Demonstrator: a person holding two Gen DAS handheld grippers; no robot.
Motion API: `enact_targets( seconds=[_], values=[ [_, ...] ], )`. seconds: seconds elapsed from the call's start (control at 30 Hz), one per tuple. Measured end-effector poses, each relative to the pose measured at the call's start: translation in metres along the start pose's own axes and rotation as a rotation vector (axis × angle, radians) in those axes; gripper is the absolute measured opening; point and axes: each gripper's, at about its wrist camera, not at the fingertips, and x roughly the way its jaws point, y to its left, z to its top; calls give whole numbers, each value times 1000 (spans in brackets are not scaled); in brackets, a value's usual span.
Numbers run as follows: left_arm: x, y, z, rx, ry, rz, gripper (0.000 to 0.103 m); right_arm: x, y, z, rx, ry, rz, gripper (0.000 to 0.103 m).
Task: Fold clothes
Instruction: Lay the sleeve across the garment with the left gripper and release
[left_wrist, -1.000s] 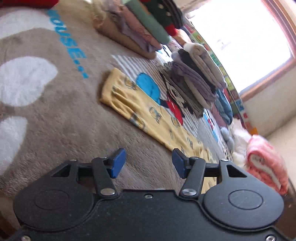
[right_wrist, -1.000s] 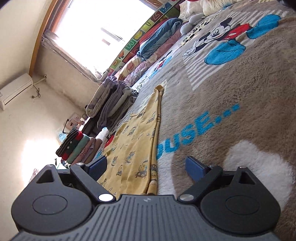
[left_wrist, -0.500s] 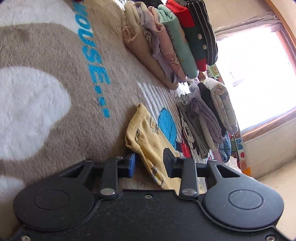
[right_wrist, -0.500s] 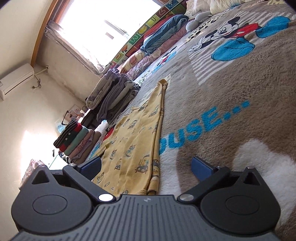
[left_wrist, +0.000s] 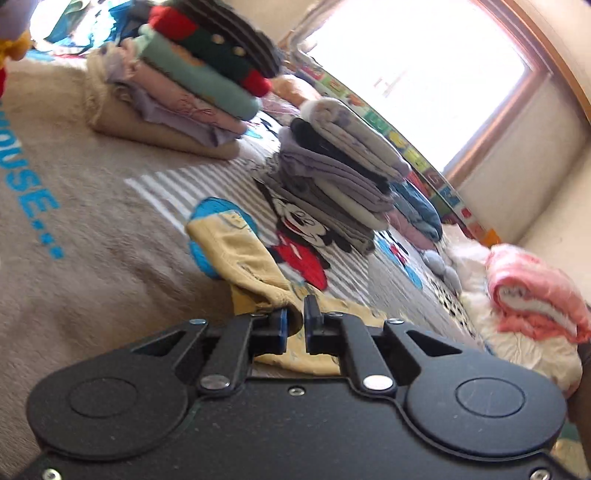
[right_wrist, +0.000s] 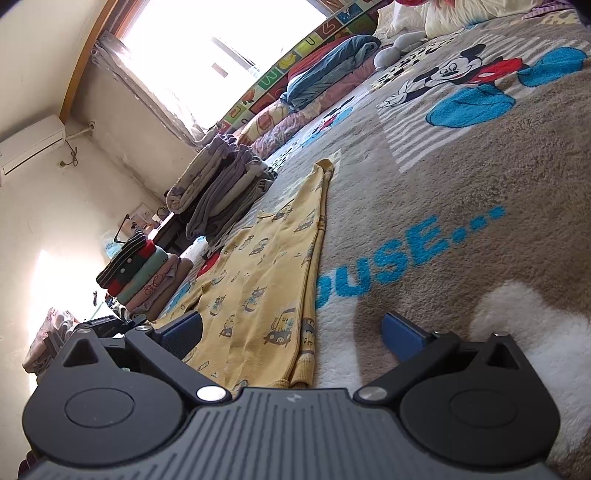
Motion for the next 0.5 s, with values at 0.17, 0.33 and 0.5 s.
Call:
enact_targets(
  seconds=[0.17, 0.33, 0.5],
  values=[
    [2, -64, -34, 366, 34, -69, 5, 3, 2, 0, -10, -7, -11, 103],
    [8, -103, -76, 647, 122, -161, 5, 4, 3, -2, -11, -16, -21, 103],
    [12, -111, -96, 759, 249, -274, 54, -2, 1, 1, 18, -45, -16, 100]
  ],
)
